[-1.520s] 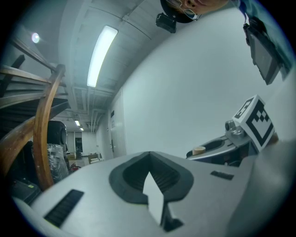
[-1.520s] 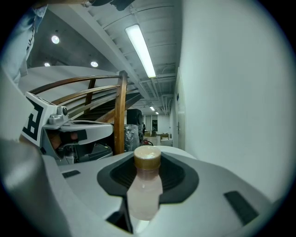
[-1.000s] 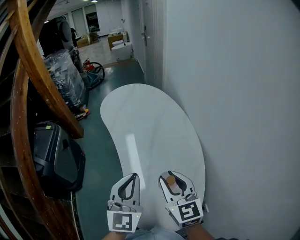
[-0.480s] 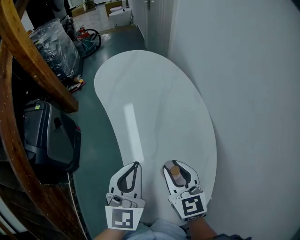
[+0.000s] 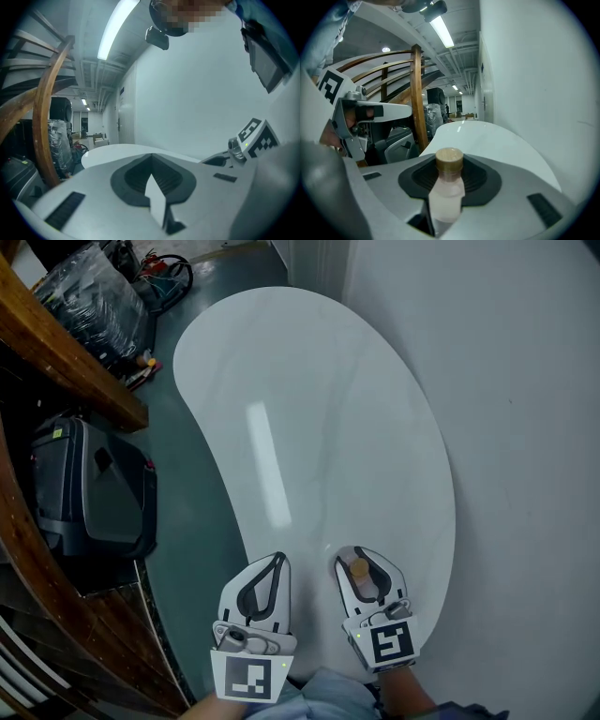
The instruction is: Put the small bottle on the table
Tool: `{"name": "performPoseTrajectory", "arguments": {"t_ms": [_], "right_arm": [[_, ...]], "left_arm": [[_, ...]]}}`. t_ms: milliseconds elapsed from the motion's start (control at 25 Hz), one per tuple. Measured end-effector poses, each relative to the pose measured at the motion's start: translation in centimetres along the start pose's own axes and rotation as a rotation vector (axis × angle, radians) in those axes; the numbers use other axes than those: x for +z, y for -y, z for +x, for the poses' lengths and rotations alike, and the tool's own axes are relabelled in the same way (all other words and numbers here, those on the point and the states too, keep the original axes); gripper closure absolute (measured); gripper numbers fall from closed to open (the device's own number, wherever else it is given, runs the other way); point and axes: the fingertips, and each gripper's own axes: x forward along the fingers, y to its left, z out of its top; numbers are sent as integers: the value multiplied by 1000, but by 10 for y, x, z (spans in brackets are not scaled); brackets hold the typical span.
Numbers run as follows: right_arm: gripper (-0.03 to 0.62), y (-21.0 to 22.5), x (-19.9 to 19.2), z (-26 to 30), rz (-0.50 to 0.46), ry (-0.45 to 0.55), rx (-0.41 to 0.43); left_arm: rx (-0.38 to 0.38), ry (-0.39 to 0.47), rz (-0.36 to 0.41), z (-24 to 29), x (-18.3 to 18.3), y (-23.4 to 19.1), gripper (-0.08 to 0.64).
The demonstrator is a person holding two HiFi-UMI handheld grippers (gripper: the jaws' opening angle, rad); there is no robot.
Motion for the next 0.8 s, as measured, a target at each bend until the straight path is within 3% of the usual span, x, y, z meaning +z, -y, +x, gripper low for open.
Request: {"name": "performPoseTrajectory", "arguments": {"t_ms": [80,240,400,520,640,800], "right_arm": [[471,-1,-2,5,3,14,6],[471,-3,-12,10,13,2,8],[471,-1,-17,15,-5,8,8],[471,-2,-15,19,-14,30,12],[471,-8,-12,19,2,64,6],[469,-7,-9,18,25,99,-14]], "left_arm": [[-4,-19,-25,2,-6,0,560],[-34,-48,0,7,-13,0,560],[-10,-68,-87,12,-20,-3,560],[-31,-79,-52,18,-24,-3,560],[-3,-94,-134,16,-33,-6,560],[-28,-95,-74,20,-32,-5,560]]}}
